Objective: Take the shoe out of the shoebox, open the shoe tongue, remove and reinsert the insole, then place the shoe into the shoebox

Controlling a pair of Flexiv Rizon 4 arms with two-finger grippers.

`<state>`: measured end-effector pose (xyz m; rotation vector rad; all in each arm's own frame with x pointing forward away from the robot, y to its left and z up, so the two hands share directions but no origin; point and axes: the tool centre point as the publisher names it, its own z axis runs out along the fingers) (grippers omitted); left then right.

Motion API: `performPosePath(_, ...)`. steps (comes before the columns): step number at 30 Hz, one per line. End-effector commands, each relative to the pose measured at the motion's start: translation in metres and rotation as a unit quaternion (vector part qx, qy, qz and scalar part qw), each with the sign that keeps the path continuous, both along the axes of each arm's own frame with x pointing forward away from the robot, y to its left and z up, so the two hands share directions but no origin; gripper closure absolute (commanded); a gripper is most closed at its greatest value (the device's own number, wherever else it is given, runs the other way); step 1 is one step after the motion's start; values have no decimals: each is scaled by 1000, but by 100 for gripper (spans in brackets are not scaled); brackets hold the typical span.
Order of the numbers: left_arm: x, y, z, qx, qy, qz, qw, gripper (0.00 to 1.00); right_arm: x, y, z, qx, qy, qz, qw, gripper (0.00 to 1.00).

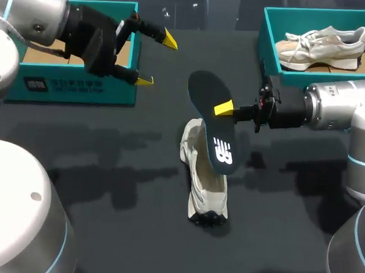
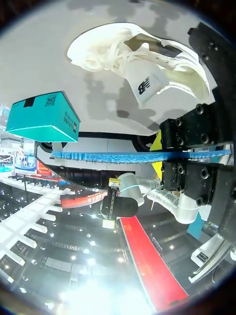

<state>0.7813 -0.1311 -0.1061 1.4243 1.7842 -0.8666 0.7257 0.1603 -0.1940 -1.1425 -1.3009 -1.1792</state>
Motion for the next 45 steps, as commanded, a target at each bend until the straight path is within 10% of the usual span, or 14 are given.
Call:
performPosePath(1,4,-3,1,25,5,-4,1000,0,-1,0,0,-1,0,-1,1000,100)
performPosePath(15,38,-55,44,152,55,-36,986,0,-1,0,0,-1,0,-1,1000,100)
performPosePath(29,57,-103,44,395,112,-66,909,0,-1,0,0,-1,0,-1,1000,100)
performPosePath(45,42,-132,40,521,104,-68,844,0,-1,0,0,-1,0,-1,1000,100)
